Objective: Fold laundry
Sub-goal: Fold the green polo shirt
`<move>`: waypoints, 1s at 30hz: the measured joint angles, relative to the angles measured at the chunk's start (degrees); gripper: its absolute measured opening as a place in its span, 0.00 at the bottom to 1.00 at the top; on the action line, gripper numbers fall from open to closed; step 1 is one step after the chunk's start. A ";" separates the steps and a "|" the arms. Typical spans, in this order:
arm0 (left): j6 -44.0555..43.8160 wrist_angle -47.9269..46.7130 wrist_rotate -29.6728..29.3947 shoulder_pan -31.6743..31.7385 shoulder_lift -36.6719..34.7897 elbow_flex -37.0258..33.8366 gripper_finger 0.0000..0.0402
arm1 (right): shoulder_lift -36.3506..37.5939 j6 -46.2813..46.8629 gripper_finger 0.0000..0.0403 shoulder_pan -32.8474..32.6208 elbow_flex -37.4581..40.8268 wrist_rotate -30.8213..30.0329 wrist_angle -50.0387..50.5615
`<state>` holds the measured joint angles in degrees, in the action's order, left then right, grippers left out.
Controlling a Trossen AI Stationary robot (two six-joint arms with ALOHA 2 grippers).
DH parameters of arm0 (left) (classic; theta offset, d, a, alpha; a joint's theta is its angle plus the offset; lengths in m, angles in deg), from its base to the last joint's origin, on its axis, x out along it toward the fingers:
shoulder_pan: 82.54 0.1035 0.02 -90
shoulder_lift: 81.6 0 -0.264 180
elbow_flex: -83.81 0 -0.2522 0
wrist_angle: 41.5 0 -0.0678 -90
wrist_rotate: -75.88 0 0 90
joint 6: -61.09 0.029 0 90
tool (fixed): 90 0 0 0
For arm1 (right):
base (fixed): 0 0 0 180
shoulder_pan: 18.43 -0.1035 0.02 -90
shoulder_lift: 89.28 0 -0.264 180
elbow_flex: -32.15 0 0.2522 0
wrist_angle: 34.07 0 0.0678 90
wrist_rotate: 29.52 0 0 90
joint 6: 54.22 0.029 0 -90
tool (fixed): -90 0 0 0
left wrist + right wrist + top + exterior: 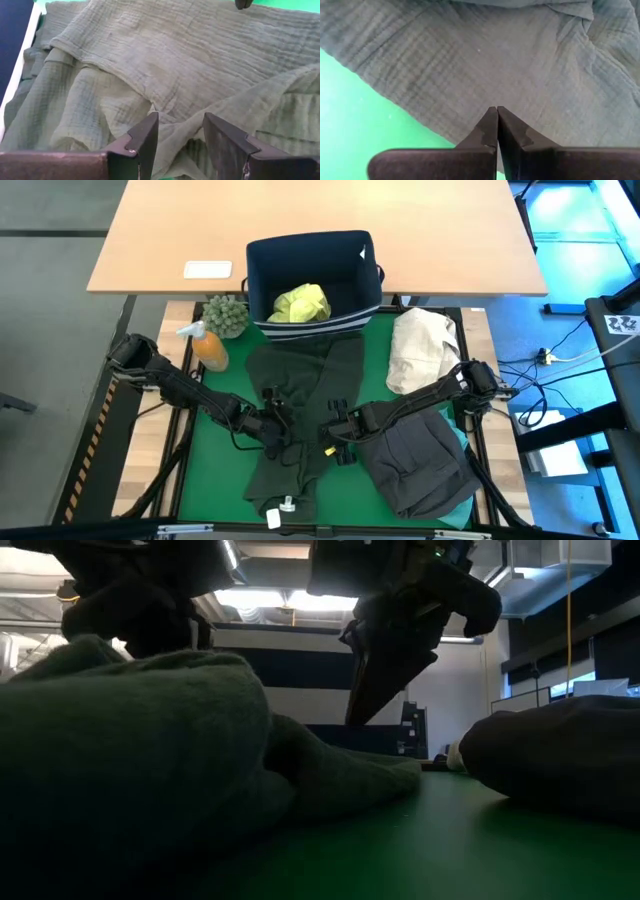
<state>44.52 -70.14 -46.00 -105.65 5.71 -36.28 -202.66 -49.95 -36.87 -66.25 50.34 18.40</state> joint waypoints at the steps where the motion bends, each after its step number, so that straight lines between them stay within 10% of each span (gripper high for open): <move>1: 0.26 -0.02 0.02 -0.13 0.00 -0.01 0.38 | 0.00 0.00 0.01 0.00 0.00 -0.11 -0.01; 30: -27.91 5.46 1.41 -21.87 1.67 0.04 0.38 | 0.00 -4.76 0.01 -1.42 0.00 -4.31 -12.37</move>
<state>16.61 -64.68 -44.60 -127.52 7.38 -36.24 -202.66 -54.71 -38.29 -66.25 46.03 6.02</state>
